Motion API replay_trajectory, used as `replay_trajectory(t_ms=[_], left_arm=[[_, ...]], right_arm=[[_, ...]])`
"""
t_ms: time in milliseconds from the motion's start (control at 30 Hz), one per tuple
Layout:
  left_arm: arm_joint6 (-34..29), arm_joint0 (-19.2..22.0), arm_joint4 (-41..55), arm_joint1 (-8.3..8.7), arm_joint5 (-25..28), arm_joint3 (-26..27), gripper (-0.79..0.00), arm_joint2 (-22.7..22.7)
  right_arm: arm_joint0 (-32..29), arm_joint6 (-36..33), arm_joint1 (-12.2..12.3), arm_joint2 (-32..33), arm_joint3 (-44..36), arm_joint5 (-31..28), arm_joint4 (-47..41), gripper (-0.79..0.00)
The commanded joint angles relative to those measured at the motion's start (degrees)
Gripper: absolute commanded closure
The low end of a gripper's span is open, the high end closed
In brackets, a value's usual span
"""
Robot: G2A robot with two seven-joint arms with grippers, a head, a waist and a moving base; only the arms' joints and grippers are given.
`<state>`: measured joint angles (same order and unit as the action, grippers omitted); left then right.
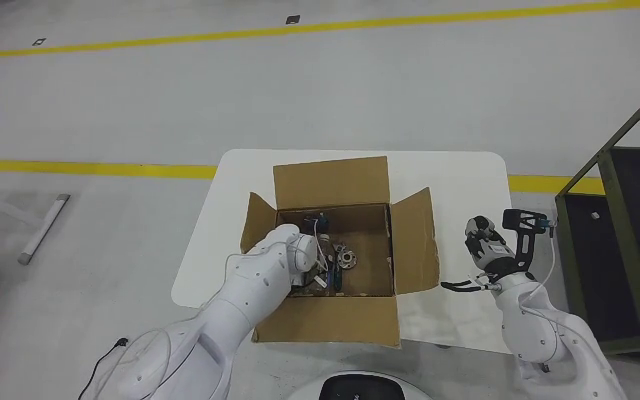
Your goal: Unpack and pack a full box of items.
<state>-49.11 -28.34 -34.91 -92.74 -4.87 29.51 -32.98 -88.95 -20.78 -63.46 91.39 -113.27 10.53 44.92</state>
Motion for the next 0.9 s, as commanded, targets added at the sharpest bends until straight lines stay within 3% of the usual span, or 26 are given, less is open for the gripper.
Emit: replay_trajectory(t_ms=[0,133,200,267,300,333,600,867], left_arm=[[0.35,0.11,-0.13,-0.18,0.33,-0.56,0.000,-0.13],[1.02,0.45,-1.21,-0.35,0.50,-0.99,0.000,-0.21],[1.32,0.58,-2.03,-0.35,0.18,-0.77,0.000,-0.22],[1.24,0.68,-2.62,-0.27,0.03,-0.27,0.000,-0.39],[1.16,0.76,-2.63,-0.18,-0.03,0.14,0.000,-0.66],[1.07,0.77,-2.80,-0.06,-0.12,0.50,0.000,-0.87],[-1.11,-0.53,-4.42,1.79,-0.53,7.62,0.000,-3.34],[-5.49,-5.57,-7.79,5.42,-3.24,22.16,0.000,-8.07]], right_arm=[[0.00,0.00,0.00,0.00,0.00,0.00,0.00,0.000],[0.00,0.00,0.00,0.00,0.00,0.00,0.00,0.000],[-0.10,0.33,-0.05,0.20,-0.09,-0.69,-0.69,-0.055],[-0.17,-0.10,-0.06,0.85,-0.42,-1.99,-2.07,-0.215],[-0.20,-0.58,-0.05,1.20,-0.62,-2.61,-2.71,-0.357],[-0.21,-1.08,-0.05,1.59,-0.76,-3.16,-3.70,-0.785],[-0.02,-8.16,0.01,4.65,-1.46,-7.71,-15.34,-0.785],[2.35,-21.26,0.38,3.08,2.16,-11.47,-25.18,-0.785]])
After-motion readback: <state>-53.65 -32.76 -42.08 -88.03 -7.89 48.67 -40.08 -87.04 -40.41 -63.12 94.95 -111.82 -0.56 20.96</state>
